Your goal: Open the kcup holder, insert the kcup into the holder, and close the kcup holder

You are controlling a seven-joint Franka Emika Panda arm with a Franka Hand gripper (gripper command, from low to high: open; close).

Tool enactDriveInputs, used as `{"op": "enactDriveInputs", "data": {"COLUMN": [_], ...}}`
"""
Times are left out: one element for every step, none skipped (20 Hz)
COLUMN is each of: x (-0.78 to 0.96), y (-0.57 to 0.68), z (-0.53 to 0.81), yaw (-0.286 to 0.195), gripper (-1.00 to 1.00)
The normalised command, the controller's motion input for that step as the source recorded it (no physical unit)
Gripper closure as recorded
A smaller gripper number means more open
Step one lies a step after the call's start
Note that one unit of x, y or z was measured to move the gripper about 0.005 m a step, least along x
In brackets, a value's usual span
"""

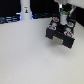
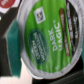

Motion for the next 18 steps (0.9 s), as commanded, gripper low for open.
{"op": "enactDriveInputs", "data": {"x": [-0.08,-0.08,-0.06,-0.03,-0.01,-0.01,0.00,0.01,0.03,0.05,0.07,0.04,0.02,0.01,-0.01,0.01,0.02,0.05], "y": [0.12,0.08,0.03,0.03,0.02,0.02,-0.01,-0.01,-0.01,-0.02,-0.02,-0.01,0.00,-0.01,0.01,0.00,0.01,0.03], "z": [-0.22,-0.22,-0.22,-0.22,-0.21,-0.24,-0.23,-0.22,-0.20,-0.20,-0.19,-0.20,-0.23,-0.24,-0.22,-0.28,-0.23,-0.24], "yaw": [0.083,0.069,0.042,0.018,0.017,0.029,0.015,0.009,0.003,-0.002,-0.004,-0.002,0.004,0.007,-0.001,-0.007,-0.005,0.002], "gripper": [1.00,1.00,1.00,1.00,1.00,1.00,1.00,1.00,1.00,1.00,1.00,1.00,1.00,1.00,1.00,1.00,1.00,1.00]}}
